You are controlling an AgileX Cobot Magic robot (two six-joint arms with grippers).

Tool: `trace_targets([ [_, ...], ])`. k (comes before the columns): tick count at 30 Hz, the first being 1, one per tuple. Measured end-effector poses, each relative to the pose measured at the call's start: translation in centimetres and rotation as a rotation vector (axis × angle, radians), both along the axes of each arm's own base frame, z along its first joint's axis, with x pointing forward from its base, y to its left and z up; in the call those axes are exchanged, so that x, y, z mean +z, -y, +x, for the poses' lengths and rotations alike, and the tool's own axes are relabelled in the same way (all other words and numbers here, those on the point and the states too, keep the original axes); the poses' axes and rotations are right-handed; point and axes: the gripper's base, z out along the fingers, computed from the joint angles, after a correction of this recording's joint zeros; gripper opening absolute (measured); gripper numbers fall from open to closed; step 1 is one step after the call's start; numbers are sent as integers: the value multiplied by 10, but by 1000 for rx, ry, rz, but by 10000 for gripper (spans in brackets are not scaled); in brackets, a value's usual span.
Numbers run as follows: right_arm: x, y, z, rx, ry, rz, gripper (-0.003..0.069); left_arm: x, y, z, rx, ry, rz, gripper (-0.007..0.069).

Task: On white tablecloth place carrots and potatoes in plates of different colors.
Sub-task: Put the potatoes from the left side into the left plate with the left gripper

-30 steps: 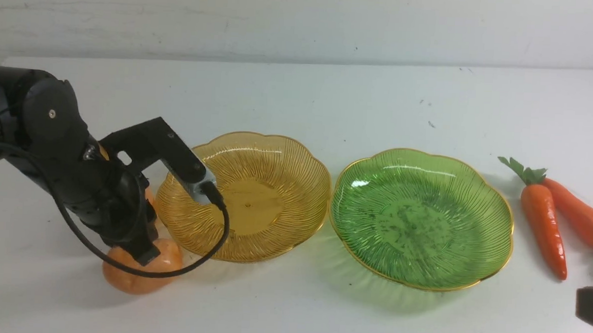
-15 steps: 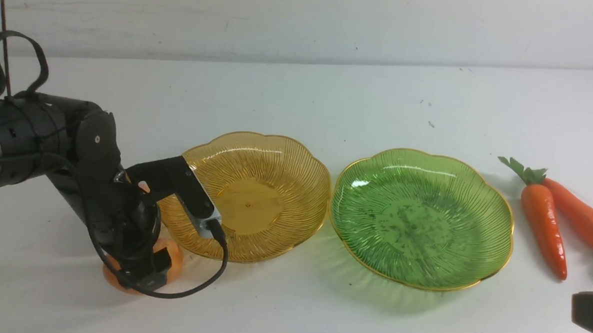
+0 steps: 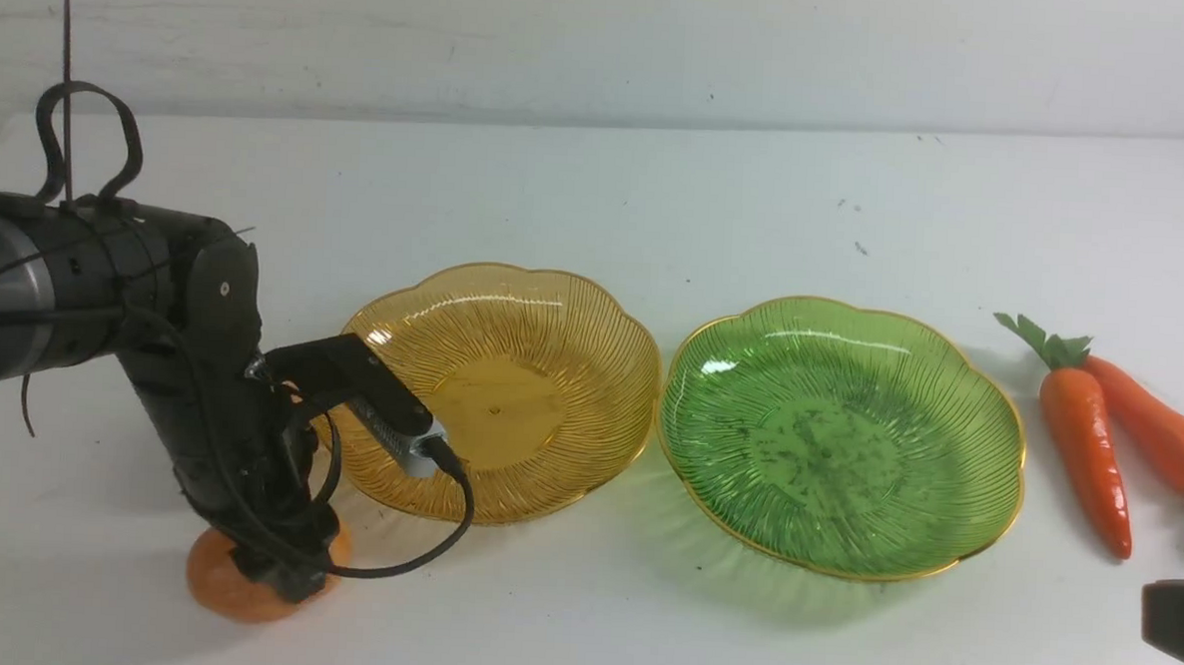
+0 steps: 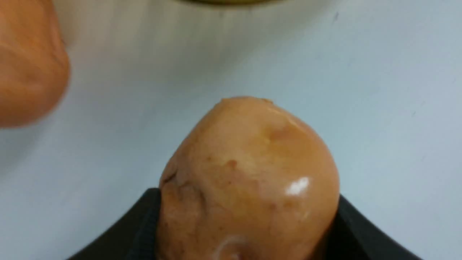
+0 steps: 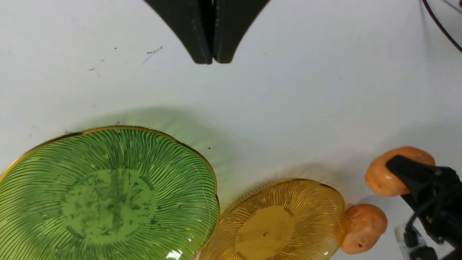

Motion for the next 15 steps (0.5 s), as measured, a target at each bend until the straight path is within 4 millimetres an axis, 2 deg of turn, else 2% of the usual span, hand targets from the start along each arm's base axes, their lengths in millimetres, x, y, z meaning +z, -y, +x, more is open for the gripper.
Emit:
trace_targets([
  [4,0,0,0,0,2,4,-15,22,8,8,47,152,-77,421],
  [6,0,0,0,-1,2,4,-15,35,16,21,129,267,-179,421],
  [11,0,0,0,0,2,4,-15,39,25,39,217,369,-286,421],
  [15,1,-1,0,0,3,13,-15,27,30,54,258,360,-310,425],
])
